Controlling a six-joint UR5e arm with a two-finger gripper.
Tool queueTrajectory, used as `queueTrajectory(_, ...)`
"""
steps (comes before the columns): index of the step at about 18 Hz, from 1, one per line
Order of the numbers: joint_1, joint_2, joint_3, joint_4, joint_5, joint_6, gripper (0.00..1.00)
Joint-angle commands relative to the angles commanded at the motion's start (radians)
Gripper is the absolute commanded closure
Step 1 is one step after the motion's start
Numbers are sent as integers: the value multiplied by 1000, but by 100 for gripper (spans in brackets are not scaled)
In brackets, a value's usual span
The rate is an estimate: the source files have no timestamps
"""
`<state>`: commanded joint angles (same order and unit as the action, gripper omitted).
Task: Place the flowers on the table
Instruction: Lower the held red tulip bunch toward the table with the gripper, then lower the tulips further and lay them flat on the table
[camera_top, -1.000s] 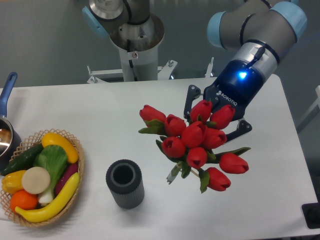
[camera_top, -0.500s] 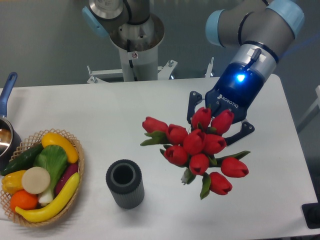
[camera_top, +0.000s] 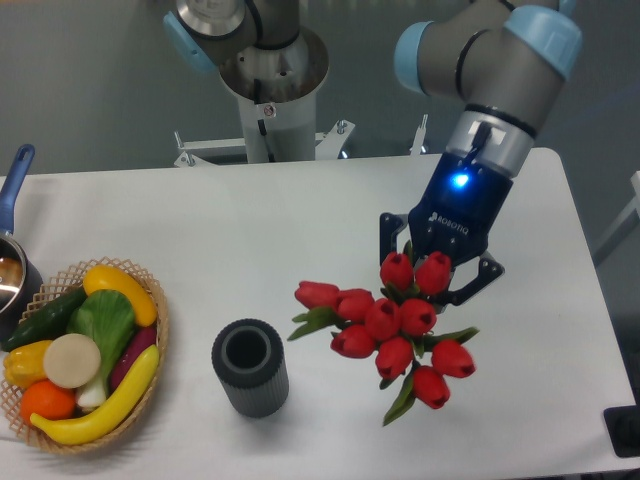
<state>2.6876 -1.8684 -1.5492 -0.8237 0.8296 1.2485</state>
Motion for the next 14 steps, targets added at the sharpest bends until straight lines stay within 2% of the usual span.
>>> queueTrajectory(8,-11,14,-87,-8,230,225,63)
queueTrajectory(10,-15,12,-94,-61,284,271,63)
queueTrajectory(14,-26,8,-124,-98,387,383,63)
